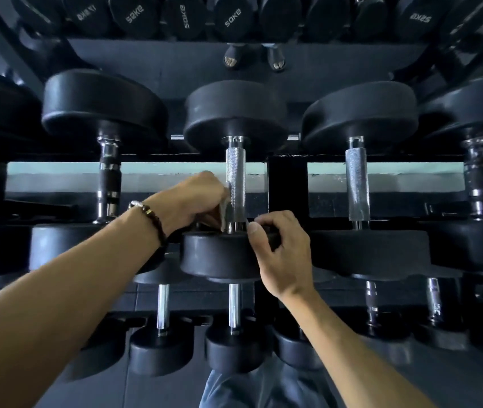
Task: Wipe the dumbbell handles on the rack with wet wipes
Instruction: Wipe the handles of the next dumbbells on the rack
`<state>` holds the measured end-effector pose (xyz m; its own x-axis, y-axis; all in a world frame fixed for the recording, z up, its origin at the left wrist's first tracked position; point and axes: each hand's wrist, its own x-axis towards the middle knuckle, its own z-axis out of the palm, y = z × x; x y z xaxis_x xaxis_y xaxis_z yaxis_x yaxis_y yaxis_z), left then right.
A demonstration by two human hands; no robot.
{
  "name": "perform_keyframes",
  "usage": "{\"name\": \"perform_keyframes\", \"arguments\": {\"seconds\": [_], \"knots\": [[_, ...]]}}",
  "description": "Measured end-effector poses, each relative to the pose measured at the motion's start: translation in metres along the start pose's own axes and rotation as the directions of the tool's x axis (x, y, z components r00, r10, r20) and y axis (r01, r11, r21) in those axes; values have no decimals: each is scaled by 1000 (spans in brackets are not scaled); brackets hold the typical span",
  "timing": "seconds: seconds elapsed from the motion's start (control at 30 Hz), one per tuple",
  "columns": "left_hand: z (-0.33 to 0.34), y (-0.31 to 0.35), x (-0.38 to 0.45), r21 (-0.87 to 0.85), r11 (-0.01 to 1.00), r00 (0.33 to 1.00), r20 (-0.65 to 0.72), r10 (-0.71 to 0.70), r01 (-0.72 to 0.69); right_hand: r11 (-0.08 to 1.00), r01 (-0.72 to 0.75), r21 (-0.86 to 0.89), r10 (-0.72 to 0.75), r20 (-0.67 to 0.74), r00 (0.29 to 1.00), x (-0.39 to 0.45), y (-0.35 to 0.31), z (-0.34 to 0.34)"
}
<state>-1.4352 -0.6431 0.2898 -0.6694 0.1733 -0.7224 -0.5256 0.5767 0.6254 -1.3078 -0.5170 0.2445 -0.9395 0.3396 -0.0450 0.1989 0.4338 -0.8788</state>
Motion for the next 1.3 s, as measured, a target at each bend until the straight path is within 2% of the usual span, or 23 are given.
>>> {"name": "perform_keyframes", "arguments": {"seconds": [0.07, 0.13, 0.27, 0.33, 0.4, 0.5, 0.63, 0.73, 0.9, 1.03, 1.1, 1.23, 1.3], "knots": [[-3, 13, 8, -109, 994, 999, -21, 28, -30, 1000, -9, -1, 9, 15, 1000, 0, 0, -1], [-4, 17, 10, -124, 991, 999, -28, 40, -43, 1000, -14, -5, 14, 24, 1000, 0, 1, 0], [1, 4, -18, 94, 995, 995, -84, 46, -39, 1000, -2, 15, 2, -12, 1000, 0, 0, 1], [8, 3, -27, 129, 990, 993, -97, 60, -48, 1000, 13, 28, -12, -40, 999, -1, -1, 2], [15, 8, -24, 96, 994, 992, -109, 56, -46, 999, 18, 29, -17, -42, 999, -2, -1, 3], [20, 14, -1, -88, 996, 988, -153, 20, -34, 1000, -4, 31, 5, -36, 999, -2, -1, 2], [17, -5, -3, -30, 1000, 994, -112, -7, 3, 999, -2, 35, 3, -38, 999, -2, -1, 2], [14, -1, -6, -63, 997, 995, -93, 39, -45, 999, 2, 45, 0, -54, 999, -1, 1, 3], [16, 34, 23, -314, 941, 959, -282, 34, -126, 1000, -1, 23, 2, -29, 1000, -1, 3, 3], [20, 1, -3, -129, 988, 976, -213, 53, -82, 999, 7, 39, -5, -53, 999, -1, 3, 4], [20, -2, -12, -55, 992, 979, -176, 105, -116, 999, 3, 39, -1, -48, 999, -1, 2, 3], [10, 36, 20, -215, 954, 929, -348, 123, -207, 999, -22, 36, 23, -31, 999, -2, 1, 3], [7, 34, 28, -224, 959, 944, -314, 98, -174, 999, -31, 36, 32, -20, 999, -1, 1, 3]]}}
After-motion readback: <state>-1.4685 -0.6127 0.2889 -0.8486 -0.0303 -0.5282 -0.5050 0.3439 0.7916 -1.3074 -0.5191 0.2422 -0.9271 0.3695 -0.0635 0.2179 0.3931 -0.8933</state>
